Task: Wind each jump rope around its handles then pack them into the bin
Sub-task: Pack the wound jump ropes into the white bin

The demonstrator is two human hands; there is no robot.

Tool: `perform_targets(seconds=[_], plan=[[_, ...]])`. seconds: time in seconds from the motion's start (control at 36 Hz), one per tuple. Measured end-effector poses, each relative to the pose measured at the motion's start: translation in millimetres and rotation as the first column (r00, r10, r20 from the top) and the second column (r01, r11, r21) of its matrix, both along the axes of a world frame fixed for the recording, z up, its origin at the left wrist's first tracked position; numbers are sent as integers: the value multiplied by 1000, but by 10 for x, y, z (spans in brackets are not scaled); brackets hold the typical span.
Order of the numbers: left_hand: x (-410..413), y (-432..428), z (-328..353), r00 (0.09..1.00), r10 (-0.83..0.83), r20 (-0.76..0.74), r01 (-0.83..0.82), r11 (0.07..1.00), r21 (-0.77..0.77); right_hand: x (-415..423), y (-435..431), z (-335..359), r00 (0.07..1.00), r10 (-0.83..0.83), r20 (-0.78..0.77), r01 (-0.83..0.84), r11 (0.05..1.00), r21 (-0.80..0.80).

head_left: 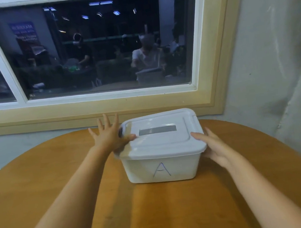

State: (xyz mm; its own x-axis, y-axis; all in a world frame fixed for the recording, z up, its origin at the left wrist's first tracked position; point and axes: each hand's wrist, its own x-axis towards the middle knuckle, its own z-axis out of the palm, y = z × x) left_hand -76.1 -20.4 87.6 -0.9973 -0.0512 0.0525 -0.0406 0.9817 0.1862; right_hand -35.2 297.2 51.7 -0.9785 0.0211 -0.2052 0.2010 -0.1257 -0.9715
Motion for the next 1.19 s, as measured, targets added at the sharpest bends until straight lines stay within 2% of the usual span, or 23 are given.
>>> perform_targets(seconds=[0.11,0.17,0.25,0.31,0.33,0.39,0.44,0.5,0.56,0.61,0.67,0.75,0.78,0.83,0.92,0.94,1.06,1.14,1.19], plan=[[131,481,22,993,30,-111,-39,996,-81,25,-191,-168,979,-179,-96,174,983,-58],[278,835,-26,991,-20,-131,16,999,-27,70,-272,-187,961,-237,-142,222,969,-111],[554,1274,-99,997,-72,-21,74,989,131,220,-431,-176,926,-313,-210,296,949,-108],[677,1414,-199,995,-95,18,91,985,148,386,-547,-212,905,-344,-251,339,938,-66],[709,1423,-253,995,-97,-16,98,986,133,481,-592,-251,901,-345,-264,346,937,-41],[723,1312,-340,980,-107,-166,125,987,104,708,-659,-292,905,-313,-287,326,945,-3],[660,1067,-382,949,-191,-251,224,968,111,935,-703,-293,930,-225,-291,244,969,32],[552,748,-361,924,-315,-216,354,918,177,1106,-720,-314,951,-104,-292,131,989,75],[431,449,-298,902,-403,-155,431,862,269,1192,-682,-328,963,27,-268,27,981,192],[336,263,-208,889,-442,-125,458,837,299,1169,-577,-303,954,94,-286,27,920,392],[296,178,-136,885,-450,-122,466,847,257,1045,-434,-312,918,74,-389,165,822,545],[392,226,-77,882,-439,-171,471,809,352,823,-257,-342,770,70,-634,431,677,597],[441,259,-98,879,-433,-199,476,778,411,754,-225,-368,705,131,-697,487,626,610],[549,322,-164,857,-423,-293,514,741,433,645,-192,-464,589,317,-743,558,505,658],[698,379,-257,821,-395,-412,551,738,389,597,-203,-688,552,514,-656,588,318,744],[748,400,-282,801,-402,-444,570,740,358,603,-205,-766,541,533,-650,592,308,745],[930,486,-422,731,-469,-495,616,766,183,660,-141,-959,442,495,-748,623,430,653],[1034,543,-535,721,-456,-522,605,782,152,622,-79,-873,359,467,-808,647,499,576],[1047,566,-629,676,-460,-575,589,806,49,498,-53,-700,362,412,-836,659,522,542]])
